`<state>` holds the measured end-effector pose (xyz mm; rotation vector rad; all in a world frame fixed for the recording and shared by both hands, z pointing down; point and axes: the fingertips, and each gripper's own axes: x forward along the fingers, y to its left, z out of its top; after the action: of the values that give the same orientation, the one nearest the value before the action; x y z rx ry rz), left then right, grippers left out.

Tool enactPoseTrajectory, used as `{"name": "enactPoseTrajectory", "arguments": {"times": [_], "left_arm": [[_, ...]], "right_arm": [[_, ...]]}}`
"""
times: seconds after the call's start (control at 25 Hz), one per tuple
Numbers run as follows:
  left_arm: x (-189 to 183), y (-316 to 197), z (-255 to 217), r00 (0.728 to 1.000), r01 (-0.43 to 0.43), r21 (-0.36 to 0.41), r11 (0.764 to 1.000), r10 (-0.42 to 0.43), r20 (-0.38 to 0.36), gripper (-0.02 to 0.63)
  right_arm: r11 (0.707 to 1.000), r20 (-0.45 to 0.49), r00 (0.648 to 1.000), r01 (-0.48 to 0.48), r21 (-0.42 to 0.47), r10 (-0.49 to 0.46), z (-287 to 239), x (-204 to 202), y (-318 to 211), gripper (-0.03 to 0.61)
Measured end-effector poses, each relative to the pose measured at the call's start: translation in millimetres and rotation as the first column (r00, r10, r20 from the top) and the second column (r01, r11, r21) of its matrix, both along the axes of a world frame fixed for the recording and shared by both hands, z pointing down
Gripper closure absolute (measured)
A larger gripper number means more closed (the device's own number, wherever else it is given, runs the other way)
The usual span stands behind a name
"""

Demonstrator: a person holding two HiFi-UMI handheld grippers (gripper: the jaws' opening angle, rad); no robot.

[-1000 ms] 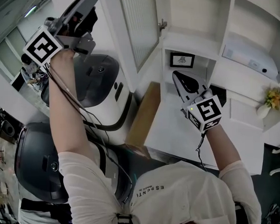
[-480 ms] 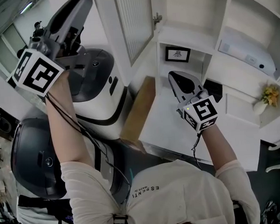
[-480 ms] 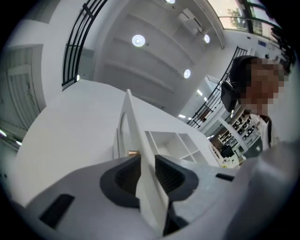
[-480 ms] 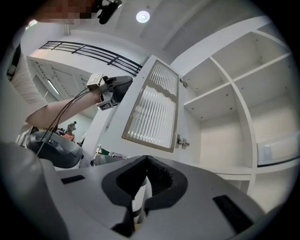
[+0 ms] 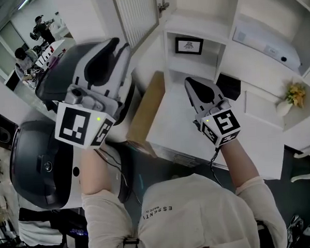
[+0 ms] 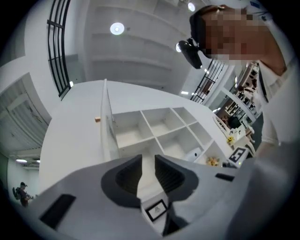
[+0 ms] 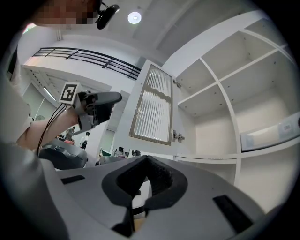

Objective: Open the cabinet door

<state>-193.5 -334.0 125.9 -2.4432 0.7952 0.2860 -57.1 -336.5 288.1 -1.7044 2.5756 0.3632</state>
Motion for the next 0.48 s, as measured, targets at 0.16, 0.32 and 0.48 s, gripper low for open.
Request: {"name": "enactPoseTrajectory", "arguments": {"times": [0.16,0.32,0.48], "left_arm": [[33.5,5.9,63.3,0.998,-0.05,-0.123,0.991,0.055,0.032,0.529],[62.1,14.0,120.7,0.993,-0.098,-0.252,0.963,0.11,0.034,0.559],[84.3,21.0,170.5,0.989,-0.125,-0.35,0.929,0.143,0.026,0.588]], "right_arm": [[1.0,0.01,1.0,-0.013,-0.006,0.013,8.1,9.7,18.5,0.565],[0.999,0.018,0.999,-0.034,-0.026,0.034,21.5,21.3,31.8,0.565],[0.997,0.034,0.998,-0.059,-0.049,0.061,35.2,36.4,40.3,0.565]]}}
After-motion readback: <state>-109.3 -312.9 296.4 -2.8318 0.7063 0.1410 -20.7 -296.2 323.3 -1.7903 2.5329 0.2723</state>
